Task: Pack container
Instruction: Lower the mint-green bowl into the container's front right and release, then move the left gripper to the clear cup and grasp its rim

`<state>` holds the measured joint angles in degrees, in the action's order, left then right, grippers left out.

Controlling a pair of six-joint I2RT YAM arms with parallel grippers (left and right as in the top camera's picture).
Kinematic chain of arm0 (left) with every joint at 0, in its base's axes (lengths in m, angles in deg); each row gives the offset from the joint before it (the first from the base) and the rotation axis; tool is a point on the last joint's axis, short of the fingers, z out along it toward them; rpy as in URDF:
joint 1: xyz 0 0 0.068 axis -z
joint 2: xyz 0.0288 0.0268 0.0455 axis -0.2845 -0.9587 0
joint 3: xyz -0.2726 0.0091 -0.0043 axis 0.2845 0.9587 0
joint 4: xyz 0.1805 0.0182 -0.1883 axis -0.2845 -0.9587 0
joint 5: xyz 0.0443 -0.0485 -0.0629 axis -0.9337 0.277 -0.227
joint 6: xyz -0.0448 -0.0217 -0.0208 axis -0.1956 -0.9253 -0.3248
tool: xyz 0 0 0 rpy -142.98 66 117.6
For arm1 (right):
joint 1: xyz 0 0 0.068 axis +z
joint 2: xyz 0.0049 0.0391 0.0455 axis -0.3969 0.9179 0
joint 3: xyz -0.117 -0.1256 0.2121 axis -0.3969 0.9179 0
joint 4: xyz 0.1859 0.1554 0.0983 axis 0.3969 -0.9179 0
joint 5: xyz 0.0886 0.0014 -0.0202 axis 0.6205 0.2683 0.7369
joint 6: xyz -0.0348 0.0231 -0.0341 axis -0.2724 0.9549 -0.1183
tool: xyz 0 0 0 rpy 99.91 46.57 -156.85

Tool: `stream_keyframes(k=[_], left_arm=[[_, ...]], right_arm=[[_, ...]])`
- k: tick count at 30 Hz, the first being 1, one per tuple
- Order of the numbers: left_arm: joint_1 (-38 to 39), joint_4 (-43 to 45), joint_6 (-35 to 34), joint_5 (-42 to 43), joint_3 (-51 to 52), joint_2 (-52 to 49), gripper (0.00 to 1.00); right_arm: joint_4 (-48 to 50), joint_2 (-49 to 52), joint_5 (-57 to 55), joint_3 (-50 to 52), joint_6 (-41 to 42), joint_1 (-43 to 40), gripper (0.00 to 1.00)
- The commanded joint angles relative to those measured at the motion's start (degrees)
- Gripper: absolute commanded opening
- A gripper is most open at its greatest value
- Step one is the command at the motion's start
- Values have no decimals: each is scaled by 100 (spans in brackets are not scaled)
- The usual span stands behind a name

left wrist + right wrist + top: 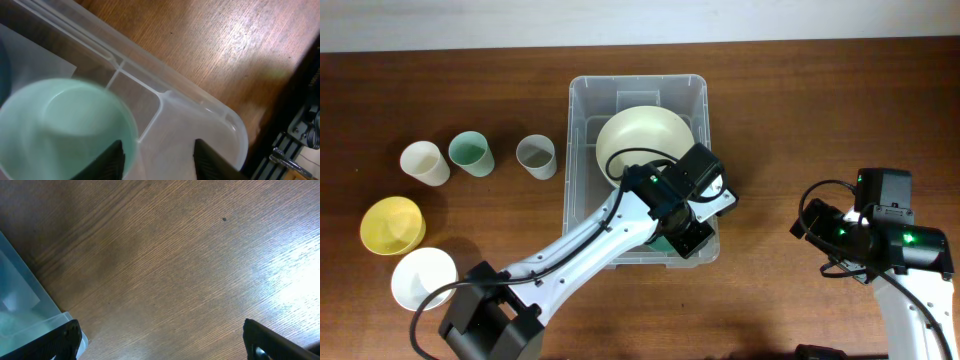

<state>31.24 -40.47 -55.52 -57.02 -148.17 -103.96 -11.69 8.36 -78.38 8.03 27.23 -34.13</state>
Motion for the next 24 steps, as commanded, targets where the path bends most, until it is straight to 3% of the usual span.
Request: stream_keyframes(k=[1, 6, 11, 16, 18, 20, 24], left_arm=[[-31, 0, 52, -157, -48, -42, 49], [-116, -79, 52, -299, -339, 13, 48], [-614, -723, 50, -1276, -1182, 400, 48], [-1639, -1158, 50, -1961, -1609, 844, 53], [-2155, -1156, 17, -1943, -1609, 960, 56], [-2732, -1117, -140, -1906, -1609, 984, 65], [-3692, -946, -212, -1471, -1606, 796, 67]], right_arm=[[-24, -2, 15, -149, -70, -22, 99], [-28, -2, 13, -149, -90, -22, 99], [-39, -2, 13, -149, -116, -22, 99], [-39, -2, 11, -149, -186, -22, 99], [-39, -2, 13, -149, -201, -22, 99], [-39, -2, 13, -149, -201, -22, 99], [-37, -2, 15, -149, -221, -22, 99]])
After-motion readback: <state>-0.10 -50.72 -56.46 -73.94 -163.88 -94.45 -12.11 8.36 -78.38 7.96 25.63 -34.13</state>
